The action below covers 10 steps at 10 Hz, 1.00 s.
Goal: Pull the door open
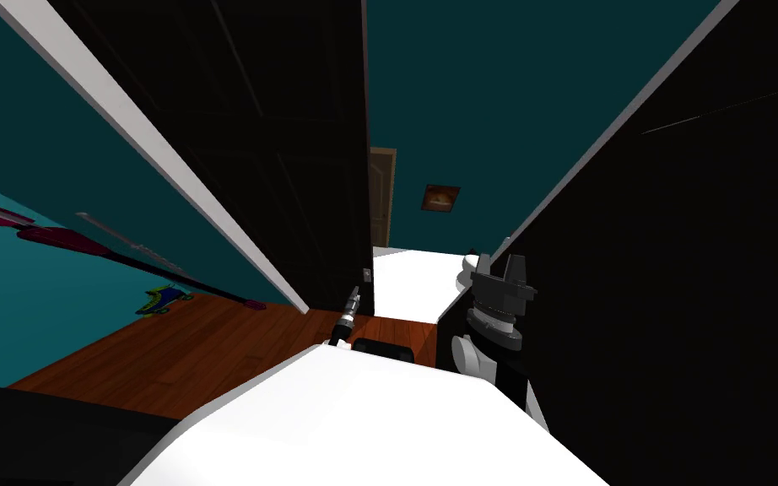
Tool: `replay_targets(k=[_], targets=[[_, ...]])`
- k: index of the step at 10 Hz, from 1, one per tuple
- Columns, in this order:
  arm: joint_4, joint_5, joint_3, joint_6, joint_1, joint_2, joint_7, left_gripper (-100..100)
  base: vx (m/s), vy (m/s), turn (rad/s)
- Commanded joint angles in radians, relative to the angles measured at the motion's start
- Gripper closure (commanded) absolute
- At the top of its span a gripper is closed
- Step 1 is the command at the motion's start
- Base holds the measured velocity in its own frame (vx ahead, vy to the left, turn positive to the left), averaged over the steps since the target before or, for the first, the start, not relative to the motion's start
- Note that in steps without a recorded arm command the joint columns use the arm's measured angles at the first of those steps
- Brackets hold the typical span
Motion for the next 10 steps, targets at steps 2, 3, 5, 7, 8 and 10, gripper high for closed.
replay_targets(k=[2, 3, 5, 7, 8, 10], targets=[[0.011, 0.003, 0.004, 0.021, -0.001, 0.043, 0.007, -100, 0.152, 0.03, -0.096], [0.023, 0.005, 0.009, 0.027, -0.007, 0.06, 0.011, -100, 0.115, 0.028, -0.074], [0.047, 0.023, 0.038, 0.036, -0.037, 0.08, 0.03, -100, 0.052, 0.02, -0.046], [0.039, 0.031, 0.05, 0.025, -0.046, 0.065, 0.039, -100, 0.14, -0.073, -0.03], [0.037, 0.032, 0.051, 0.023, -0.047, 0.063, 0.041, -100, 0.161, -0.061, 0.009], [0.033, 0.034, 0.053, 0.018, -0.048, 0.057, 0.043, -100, 0.178, -0.056, 0.006]])
